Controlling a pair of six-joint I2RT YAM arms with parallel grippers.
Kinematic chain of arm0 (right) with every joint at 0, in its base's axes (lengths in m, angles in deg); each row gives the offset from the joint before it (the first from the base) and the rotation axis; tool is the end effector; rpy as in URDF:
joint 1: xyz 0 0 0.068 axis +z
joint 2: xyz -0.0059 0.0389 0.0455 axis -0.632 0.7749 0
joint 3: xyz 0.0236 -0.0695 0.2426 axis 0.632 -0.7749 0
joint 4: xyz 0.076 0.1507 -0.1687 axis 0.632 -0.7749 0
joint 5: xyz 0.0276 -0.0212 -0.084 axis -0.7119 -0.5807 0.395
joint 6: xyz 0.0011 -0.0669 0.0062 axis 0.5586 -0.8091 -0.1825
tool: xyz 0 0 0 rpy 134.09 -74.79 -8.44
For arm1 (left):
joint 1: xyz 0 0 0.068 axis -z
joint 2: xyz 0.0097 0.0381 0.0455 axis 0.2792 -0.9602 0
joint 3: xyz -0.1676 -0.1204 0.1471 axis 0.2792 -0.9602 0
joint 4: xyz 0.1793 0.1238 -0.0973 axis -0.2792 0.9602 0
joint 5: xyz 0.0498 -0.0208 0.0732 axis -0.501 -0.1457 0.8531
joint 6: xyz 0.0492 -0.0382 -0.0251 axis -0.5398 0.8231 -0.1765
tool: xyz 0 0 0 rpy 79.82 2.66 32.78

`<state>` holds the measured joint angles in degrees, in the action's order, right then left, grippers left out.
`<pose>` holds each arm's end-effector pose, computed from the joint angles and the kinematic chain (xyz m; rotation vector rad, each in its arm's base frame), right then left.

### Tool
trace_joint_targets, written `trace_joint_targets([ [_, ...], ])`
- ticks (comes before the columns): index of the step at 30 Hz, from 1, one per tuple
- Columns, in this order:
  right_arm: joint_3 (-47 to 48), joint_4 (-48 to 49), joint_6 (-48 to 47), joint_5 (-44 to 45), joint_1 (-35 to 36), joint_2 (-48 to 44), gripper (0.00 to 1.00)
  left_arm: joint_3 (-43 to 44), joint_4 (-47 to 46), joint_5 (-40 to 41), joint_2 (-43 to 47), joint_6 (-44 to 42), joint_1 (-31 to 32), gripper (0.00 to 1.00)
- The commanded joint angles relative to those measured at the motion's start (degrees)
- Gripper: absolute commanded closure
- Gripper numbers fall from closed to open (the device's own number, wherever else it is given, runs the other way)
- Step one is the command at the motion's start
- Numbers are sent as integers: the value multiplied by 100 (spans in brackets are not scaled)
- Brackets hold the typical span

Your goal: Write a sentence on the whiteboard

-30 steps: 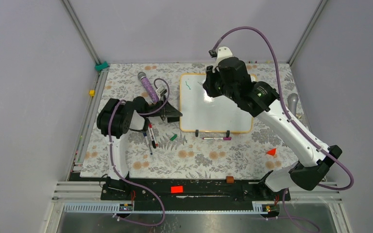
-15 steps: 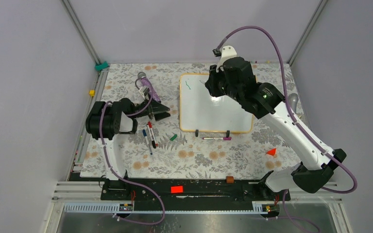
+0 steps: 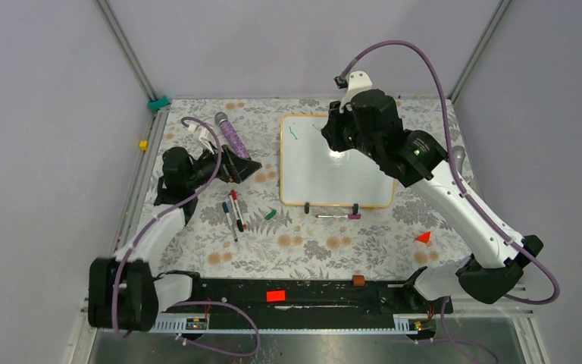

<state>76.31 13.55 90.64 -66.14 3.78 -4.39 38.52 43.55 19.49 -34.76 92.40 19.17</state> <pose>0.2176 0.1871 0.4371 -0.3475 1.8897 0.4602 0.2610 -0.0550 0.2461 0.1985 1.8134 -1.2316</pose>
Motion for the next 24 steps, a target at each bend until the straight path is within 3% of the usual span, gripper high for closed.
trace_joint_targets([
  [1, -31, 168, -59, -102, -57, -125, 100, -111, 2420, 3242, 1018, -1369, 301, 1],
  [3, -19, 212, -15, -192, -55, -98, 100, -525, 2284, 4344, 783, 47, 193, 1],
  [4, -10, 217, 1, -228, -58, -98, 100, -623, 2239, 4108, 504, 213, -10, 1],
  [6, -13, 220, -3, -261, -61, -117, 100, -665, 1617, 2653, -186, 159, -266, 1],
  [8, -86, 220, -39, -199, -58, -174, 100, -888, 804, 1925, -333, 143, -288, 1],
  [10, -164, 224, -81, -92, -66, -250, 100, -1180, 437, 2203, 11, 243, -290, 1],
  [15, -339, 278, -65, -67, -112, -356, 100, -843, 1110, 2645, -57, -18, -289, 1],
  [24, -342, 280, -93, -58, -128, -375, 100, -1332, -78, 1962, -198, 474, -420, 1],
])
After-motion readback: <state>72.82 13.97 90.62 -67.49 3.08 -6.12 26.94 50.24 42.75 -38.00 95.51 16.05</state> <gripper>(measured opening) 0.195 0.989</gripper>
